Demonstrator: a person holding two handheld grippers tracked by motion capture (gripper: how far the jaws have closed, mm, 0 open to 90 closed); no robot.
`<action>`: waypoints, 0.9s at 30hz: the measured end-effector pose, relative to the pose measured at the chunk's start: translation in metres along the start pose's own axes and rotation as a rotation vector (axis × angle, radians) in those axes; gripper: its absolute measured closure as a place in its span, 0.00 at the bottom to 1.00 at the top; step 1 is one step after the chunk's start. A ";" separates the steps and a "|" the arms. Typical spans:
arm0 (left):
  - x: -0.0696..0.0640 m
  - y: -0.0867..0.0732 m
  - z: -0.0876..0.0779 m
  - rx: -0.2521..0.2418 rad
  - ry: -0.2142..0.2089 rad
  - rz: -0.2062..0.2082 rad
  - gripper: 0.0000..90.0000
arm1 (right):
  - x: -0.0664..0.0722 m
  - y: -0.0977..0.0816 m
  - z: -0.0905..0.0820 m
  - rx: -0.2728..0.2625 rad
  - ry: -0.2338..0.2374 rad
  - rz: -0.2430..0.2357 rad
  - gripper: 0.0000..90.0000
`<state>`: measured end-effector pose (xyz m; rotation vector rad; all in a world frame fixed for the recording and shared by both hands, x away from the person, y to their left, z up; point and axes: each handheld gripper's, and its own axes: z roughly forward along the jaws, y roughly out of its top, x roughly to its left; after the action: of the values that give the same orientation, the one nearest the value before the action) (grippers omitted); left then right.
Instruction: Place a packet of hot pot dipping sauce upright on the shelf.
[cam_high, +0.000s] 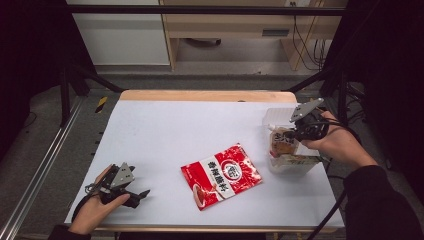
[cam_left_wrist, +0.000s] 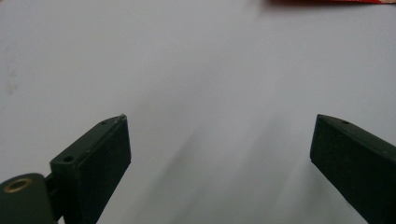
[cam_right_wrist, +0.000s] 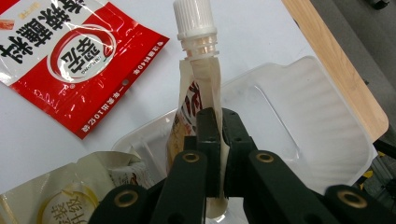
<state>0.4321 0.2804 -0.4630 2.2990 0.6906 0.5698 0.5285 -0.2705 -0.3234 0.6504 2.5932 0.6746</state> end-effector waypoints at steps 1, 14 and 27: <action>0.000 0.000 0.000 0.000 0.000 0.000 0.06 | 0.000 0.000 0.001 0.001 0.001 -0.004 0.98; -0.001 0.000 0.000 0.004 -0.003 0.002 0.06 | 0.002 -0.009 0.008 0.018 0.018 0.017 0.98; -0.001 0.000 0.001 0.004 -0.006 0.003 0.06 | 0.002 -0.011 0.006 0.007 0.013 0.054 0.88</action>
<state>0.4316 0.2794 -0.4637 2.3055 0.6856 0.5629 0.5254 -0.2756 -0.3341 0.7233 2.5989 0.6886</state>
